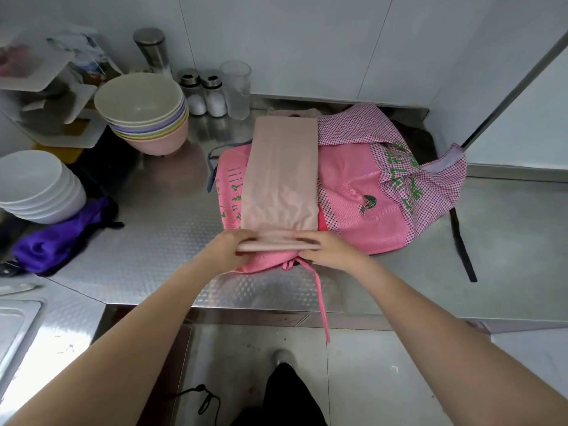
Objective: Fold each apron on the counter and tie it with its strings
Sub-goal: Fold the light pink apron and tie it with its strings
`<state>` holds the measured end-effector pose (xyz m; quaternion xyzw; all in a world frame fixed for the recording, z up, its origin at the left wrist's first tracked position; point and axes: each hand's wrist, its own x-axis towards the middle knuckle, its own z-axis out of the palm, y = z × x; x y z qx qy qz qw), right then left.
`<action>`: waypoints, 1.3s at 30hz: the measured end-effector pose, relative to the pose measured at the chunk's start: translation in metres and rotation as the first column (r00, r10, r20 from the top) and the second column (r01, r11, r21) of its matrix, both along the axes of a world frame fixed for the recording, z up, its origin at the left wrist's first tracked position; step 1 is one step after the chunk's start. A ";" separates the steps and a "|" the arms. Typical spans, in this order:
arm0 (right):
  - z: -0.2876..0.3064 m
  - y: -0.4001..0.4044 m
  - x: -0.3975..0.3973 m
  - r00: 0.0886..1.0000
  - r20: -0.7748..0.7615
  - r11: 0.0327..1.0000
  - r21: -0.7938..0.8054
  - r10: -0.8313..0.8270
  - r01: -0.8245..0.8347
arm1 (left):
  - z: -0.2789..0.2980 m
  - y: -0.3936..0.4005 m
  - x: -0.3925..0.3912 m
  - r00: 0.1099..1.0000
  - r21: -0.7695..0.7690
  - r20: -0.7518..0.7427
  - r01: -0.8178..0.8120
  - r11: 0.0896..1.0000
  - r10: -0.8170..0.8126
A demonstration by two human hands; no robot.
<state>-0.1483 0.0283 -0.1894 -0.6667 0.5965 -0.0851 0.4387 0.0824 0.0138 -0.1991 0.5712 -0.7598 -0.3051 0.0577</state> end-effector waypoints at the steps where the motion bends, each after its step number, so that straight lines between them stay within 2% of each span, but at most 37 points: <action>1: 0.004 -0.005 -0.004 0.995 0.069 0.993 0.106 -0.069 0.061 | 0.001 -0.001 0.000 0.996 0.015 -0.008 -0.087 0.996 0.087; 3: 0.008 -0.011 -0.008 0.989 0.087 0.975 0.197 -0.123 0.104 | 0.001 -0.005 -0.001 0.973 0.009 0.031 -0.228 0.974 0.227; 5: 0.008 -0.014 -0.007 0.989 -0.007 0.985 0.094 -0.146 0.146 | 0.002 -0.007 -0.004 0.961 0.013 0.066 -0.269 0.963 0.268; 6: 0.007 -0.015 -0.004 0.976 0.004 0.976 0.024 -0.218 0.218 | 0.004 -0.009 -0.006 0.958 0.005 0.058 -0.281 0.960 0.280; 8: 0.010 -0.012 0.002 0.891 0.182 0.907 0.021 -0.416 0.420 | 0.010 -0.010 -0.006 0.945 -0.007 0.004 -0.326 0.945 0.326; 10: 0.016 -0.006 0.008 0.756 0.347 0.829 0.155 -0.555 0.537 | 0.017 -0.009 0.001 0.919 0.028 -0.070 -0.387 0.921 0.388; 11: 0.017 -0.002 0.010 0.730 0.363 0.813 0.192 -0.579 0.549 | 0.017 -0.008 0.005 0.898 0.079 -0.127 -0.415 0.906 0.422; 13: 0.017 0.008 0.013 0.742 0.333 0.812 0.193 -0.582 0.551 | 0.018 0.002 0.015 0.828 0.252 -0.275 -0.429 0.868 0.489; 16: 0.012 0.026 0.021 0.747 0.299 0.804 0.176 -0.593 0.568 | 0.016 0.028 0.025 0.636 0.512 -0.472 -0.367 0.777 0.611; 18: 0.006 0.038 0.027 0.774 0.248 0.813 0.151 -0.582 0.563 | 0.012 0.045 0.029 0.529 0.638 -0.507 -0.301 0.709 0.681; 19: 0.004 0.044 0.029 0.799 0.203 0.824 0.119 -0.566 0.554 | 0.010 0.054 0.031 0.521 0.670 -0.496 -0.279 0.688 0.694; 21: -0.001 0.053 0.034 0.848 0.089 0.853 0.037 -0.522 0.521 | 0.004 0.066 0.034 0.586 0.684 -0.448 -0.261 0.681 0.675; 23: -0.006 0.059 0.042 0.883 -0.067 0.886 -0.052 -0.464 0.461 | -0.001 0.074 0.035 0.665 0.633 -0.395 -0.303 0.712 0.634; 27: -0.011 0.060 0.057 0.840 -0.273 0.883 -0.133 -0.469 0.450 | -0.016 0.075 0.036 0.728 0.489 -0.310 -0.430 0.759 0.612; 31: -0.016 0.058 0.062 0.790 -0.317 0.849 -0.133 -0.526 0.512 | -0.025 0.070 0.039 0.781 0.445 -0.238 -0.441 0.780 0.577; 35: -0.021 0.059 0.061 0.754 -0.378 0.839 -0.152 -0.537 0.522 | -0.009 0.068 0.036 0.803 0.522 -0.162 -0.423 0.740 0.573; 36: -0.021 0.058 0.061 0.748 -0.391 0.840 -0.155 -0.536 0.521 | -0.005 0.067 0.035 0.852 0.469 -0.090 -0.420 0.777 0.516; 37: -0.021 0.058 0.062 0.747 -0.397 0.841 -0.157 -0.534 0.518 | 0.000 0.066 0.033 0.900 0.317 0.005 -0.415 0.853 0.436; 38: -0.021 0.058 0.061 0.746 -0.402 0.842 -0.160 -0.532 0.515 | 0.002 0.065 0.029 0.924 0.077 0.056 -0.382 0.921 0.379; 39: -0.021 0.058 0.062 0.745 -0.407 0.845 -0.161 -0.528 0.510 | 0.004 0.066 0.024 0.955 -0.192 0.044 -0.281 0.940 0.295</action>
